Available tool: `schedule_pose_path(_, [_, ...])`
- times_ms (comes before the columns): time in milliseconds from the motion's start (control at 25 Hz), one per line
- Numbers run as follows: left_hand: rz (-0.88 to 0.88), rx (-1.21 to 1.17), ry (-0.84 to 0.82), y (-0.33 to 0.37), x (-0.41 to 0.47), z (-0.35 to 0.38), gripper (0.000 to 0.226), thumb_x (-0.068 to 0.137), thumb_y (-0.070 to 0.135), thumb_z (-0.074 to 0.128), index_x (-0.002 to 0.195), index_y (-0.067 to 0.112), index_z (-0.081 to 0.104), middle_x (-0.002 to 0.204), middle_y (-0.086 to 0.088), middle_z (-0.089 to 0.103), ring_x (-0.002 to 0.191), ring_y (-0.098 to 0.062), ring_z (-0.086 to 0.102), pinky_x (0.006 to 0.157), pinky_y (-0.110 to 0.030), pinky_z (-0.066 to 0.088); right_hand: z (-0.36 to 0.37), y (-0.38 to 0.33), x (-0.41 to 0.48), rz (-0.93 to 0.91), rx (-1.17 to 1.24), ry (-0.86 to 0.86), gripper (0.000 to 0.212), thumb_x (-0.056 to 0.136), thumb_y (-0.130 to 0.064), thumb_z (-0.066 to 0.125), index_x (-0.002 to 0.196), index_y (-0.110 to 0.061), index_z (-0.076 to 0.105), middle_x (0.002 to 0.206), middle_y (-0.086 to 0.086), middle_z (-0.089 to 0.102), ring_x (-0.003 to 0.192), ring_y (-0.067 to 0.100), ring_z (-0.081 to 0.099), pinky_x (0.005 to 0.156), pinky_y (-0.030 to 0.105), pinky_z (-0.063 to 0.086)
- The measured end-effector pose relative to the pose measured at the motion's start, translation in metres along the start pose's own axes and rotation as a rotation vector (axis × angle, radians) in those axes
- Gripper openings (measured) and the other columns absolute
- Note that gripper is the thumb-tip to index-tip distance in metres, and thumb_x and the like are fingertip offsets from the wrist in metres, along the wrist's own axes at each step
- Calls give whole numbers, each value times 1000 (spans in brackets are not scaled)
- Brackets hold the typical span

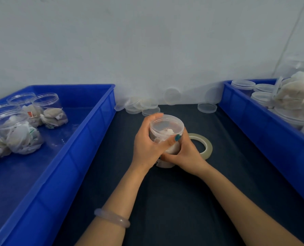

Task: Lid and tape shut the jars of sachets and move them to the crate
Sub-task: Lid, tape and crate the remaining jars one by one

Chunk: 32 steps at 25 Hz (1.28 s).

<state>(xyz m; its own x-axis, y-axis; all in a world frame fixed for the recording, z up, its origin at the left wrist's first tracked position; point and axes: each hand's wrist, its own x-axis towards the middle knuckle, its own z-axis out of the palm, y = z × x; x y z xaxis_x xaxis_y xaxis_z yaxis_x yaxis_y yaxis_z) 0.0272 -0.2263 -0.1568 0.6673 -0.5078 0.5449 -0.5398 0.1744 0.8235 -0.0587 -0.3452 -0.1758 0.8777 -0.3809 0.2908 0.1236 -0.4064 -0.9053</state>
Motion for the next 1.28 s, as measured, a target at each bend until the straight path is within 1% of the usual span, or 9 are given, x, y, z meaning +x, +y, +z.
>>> schedule_pose_path(120, [0, 94, 145, 5, -5, 14, 69, 61, 58, 82, 114, 25, 51, 113, 7, 57, 108, -5, 57, 84, -14, 48, 3, -1, 0, -6, -35, 16, 88, 70, -19, 87, 141, -26, 35, 132, -14, 56, 121, -3, 54, 96, 13, 45])
schedule_pose_path(320, [-22, 151, 229, 8, -7, 25, 77, 53, 69, 81, 107, 26, 45, 111, 4, 46, 104, 2, 50, 76, -7, 42, 5, -7, 0, -2, -66, 17, 82, 67, -24, 82, 138, -29, 41, 131, 1, 57, 116, 7, 61, 96, 37, 55])
schedule_pose_path(520, [-69, 60, 122, 4, -5, 16, 63, 63, 62, 77, 113, 35, 48, 113, 13, 58, 108, -2, 57, 81, -11, 46, 2, -10, -5, 22, -26, 46, 81, 71, -17, 86, 137, -28, 40, 124, -16, 62, 115, -2, 59, 92, 17, 50])
schedule_pose_path(600, [-137, -119, 25, 2, -2, 9, 69, 67, 55, 77, 125, 36, 46, 115, 13, 64, 109, -6, 64, 84, -17, 51, -6, -13, -5, 64, 91, 3, 75, 70, -8, 86, 130, -30, 46, 119, -17, 66, 113, 0, 61, 90, 17, 51])
schedule_pose_path(720, [-308, -348, -83, 0, 1, -2, 84, 67, 66, 73, 136, 25, 49, 120, -2, 69, 109, -21, 68, 90, -38, 56, -13, -19, -4, 146, 288, -116, 71, 62, -20, 84, 126, -22, 52, 116, -5, 71, 109, 15, 67, 96, 34, 54])
schedule_pose_path(880, [-386, -321, -214, -4, 4, -15, 102, 63, 86, 62, 136, 14, 57, 128, -13, 65, 120, -32, 62, 108, -58, 41, -13, -21, -4, 261, 472, -193, 63, 65, -22, 75, 125, -16, 55, 111, 9, 71, 99, 26, 69, 89, 40, 56])
schedule_pose_path(1040, [-338, -340, -87, -4, 5, -13, 79, 74, 69, 62, 141, 30, 50, 136, 1, 62, 126, -19, 58, 113, -52, 38, -9, -26, -4, 164, 148, 37, 67, 73, -25, 85, 128, -33, 49, 117, -10, 67, 109, 10, 65, 86, 27, 53])
schedule_pose_path(1200, [-280, -290, -20, 3, 8, -10, 89, 52, 81, 76, 127, 36, 58, 123, 7, 69, 115, -13, 65, 102, -42, 51, 6, -32, -13, -75, -475, 196, 88, 62, -64, 73, 138, -41, 34, 125, -22, 53, 102, -4, 55, 80, 23, 48])
schedule_pose_path(1280, [-270, -267, -22, 4, 9, -12, 86, 49, 80, 78, 123, 40, 59, 119, 13, 70, 111, -8, 66, 93, -32, 55, 6, -35, -13, -100, -478, 152, 88, 61, -69, 70, 137, -42, 34, 125, -25, 53, 102, -4, 55, 81, 27, 52])
